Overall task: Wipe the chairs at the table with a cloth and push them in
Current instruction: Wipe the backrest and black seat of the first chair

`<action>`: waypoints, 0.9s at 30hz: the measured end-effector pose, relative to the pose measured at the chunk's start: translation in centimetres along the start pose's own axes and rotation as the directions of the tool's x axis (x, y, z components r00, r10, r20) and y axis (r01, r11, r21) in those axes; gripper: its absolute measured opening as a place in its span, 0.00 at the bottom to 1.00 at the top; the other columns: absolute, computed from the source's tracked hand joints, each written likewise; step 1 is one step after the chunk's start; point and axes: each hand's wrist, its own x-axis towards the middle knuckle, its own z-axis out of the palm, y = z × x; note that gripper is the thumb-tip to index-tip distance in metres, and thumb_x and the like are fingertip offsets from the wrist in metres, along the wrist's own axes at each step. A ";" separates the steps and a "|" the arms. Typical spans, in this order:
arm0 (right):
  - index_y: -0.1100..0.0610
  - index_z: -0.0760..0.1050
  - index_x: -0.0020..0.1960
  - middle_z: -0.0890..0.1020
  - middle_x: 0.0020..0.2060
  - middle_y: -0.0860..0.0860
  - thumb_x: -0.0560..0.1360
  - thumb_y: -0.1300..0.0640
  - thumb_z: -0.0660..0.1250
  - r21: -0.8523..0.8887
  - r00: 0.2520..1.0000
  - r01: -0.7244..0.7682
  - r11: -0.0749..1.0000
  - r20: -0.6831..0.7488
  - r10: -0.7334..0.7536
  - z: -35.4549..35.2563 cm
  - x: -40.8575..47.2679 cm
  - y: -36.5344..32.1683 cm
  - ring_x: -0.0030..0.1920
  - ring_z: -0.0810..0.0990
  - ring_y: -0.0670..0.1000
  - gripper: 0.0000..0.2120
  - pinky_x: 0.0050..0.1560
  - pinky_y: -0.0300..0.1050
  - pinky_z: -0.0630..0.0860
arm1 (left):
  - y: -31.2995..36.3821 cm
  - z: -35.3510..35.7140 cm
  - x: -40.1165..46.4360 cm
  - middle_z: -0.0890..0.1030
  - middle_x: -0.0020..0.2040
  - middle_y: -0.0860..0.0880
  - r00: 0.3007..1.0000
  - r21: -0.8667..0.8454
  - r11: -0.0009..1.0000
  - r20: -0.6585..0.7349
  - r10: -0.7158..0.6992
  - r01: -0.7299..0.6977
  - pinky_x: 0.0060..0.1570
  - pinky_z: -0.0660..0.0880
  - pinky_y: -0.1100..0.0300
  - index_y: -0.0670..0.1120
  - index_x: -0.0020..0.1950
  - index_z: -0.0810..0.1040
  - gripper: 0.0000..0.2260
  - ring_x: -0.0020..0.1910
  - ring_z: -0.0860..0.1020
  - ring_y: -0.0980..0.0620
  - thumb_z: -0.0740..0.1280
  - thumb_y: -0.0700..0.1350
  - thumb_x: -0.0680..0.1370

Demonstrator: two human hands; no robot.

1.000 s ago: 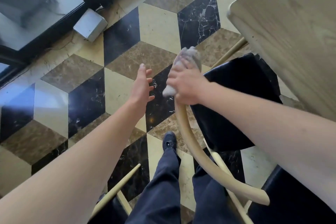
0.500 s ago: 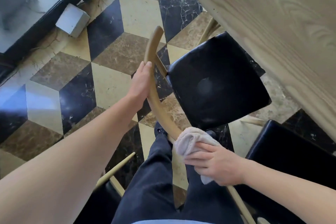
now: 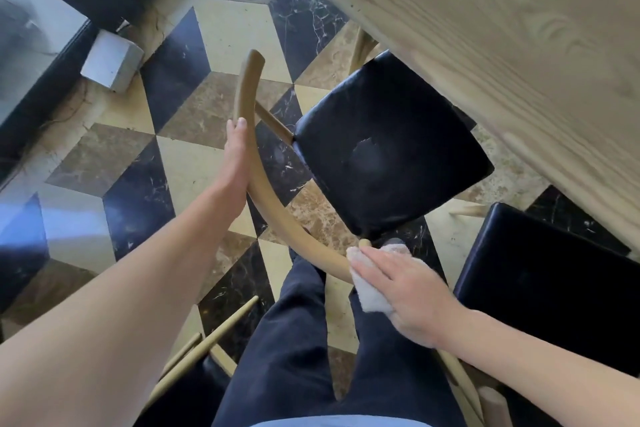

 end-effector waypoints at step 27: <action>0.52 0.75 0.67 0.79 0.63 0.50 0.84 0.48 0.59 0.962 0.807 0.139 -0.233 0.026 0.591 -5.5 35.9 -0.5 0.62 0.78 0.45 0.16 0.65 0.38 0.72 | 6.5 1.6 11.7 0.57 0.81 0.54 0.780 0.479 0.633 0.212 0.589 -0.608 0.76 0.55 0.56 0.56 0.78 0.64 0.21 0.78 0.55 0.58 0.50 0.51 0.85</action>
